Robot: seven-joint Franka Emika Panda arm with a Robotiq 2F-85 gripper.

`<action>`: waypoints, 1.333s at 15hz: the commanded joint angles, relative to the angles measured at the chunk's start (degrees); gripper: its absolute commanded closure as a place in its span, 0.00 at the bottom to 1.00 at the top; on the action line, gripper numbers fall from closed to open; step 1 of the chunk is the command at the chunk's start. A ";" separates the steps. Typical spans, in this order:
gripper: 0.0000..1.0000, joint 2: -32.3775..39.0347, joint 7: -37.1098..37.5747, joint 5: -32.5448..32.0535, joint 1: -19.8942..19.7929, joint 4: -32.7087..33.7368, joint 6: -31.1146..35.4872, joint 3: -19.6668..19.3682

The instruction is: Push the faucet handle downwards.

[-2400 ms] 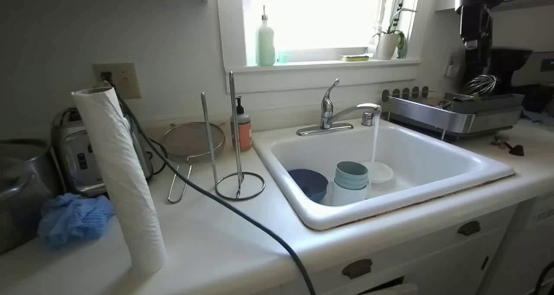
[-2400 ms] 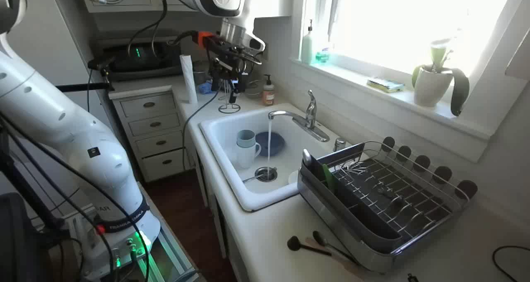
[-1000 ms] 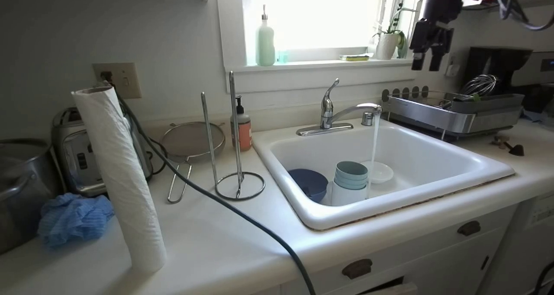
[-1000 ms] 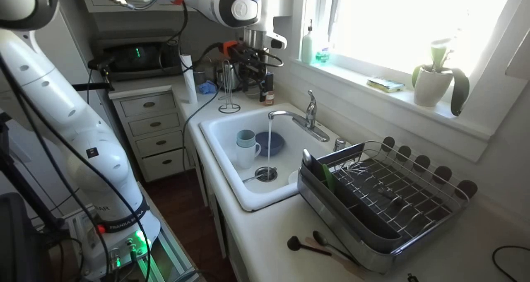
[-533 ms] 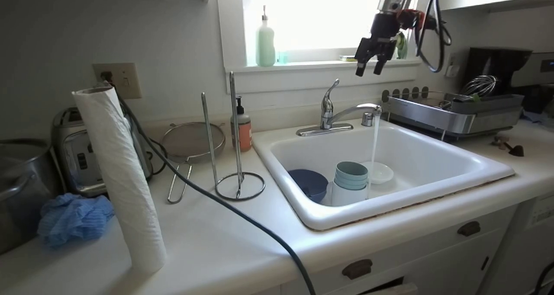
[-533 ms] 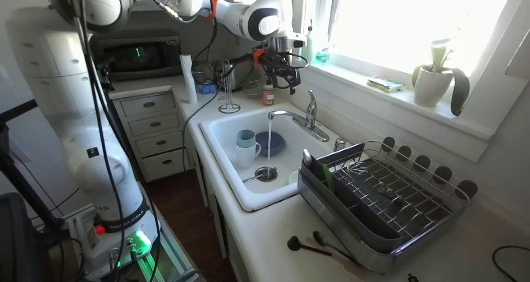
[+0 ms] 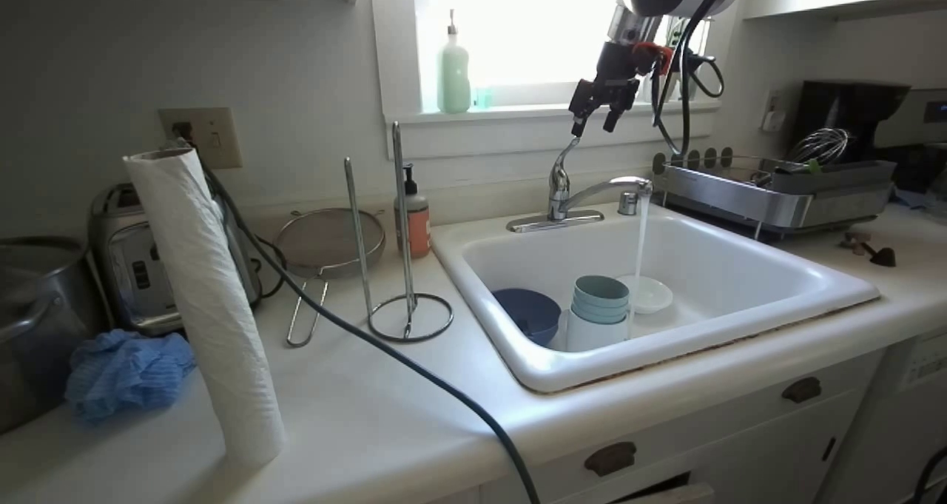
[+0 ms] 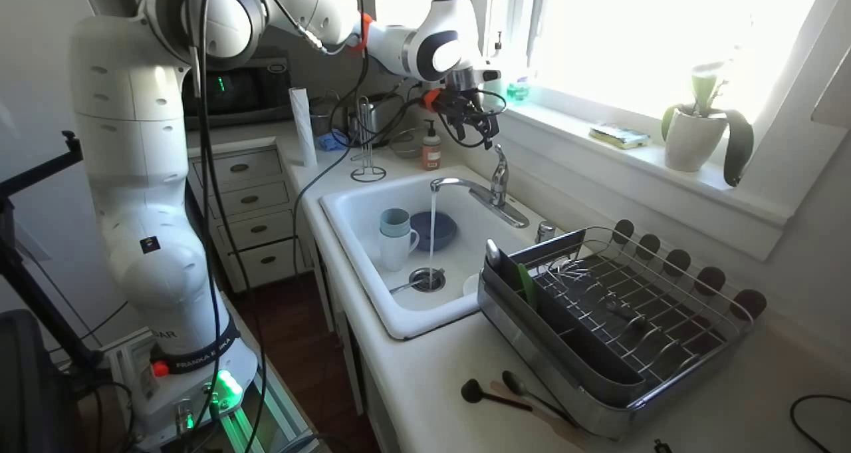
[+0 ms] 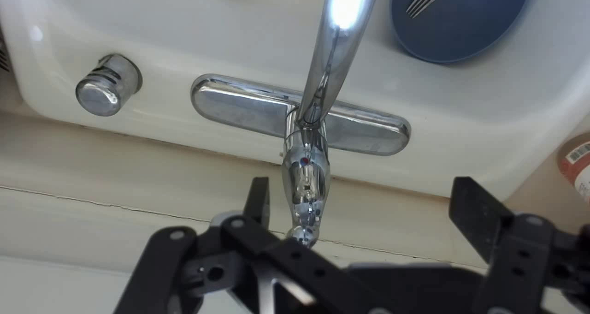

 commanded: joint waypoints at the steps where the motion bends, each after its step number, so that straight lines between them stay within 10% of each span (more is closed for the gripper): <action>1: 0.00 -0.18 0.04 -0.11 -0.44 0.14 -0.20 0.43; 15: 0.00 7.28 -1.23 0.54 -1.59 1.71 15.45 0.52; 20: 0.48 8.91 -1.40 -0.07 -1.44 1.96 19.85 0.57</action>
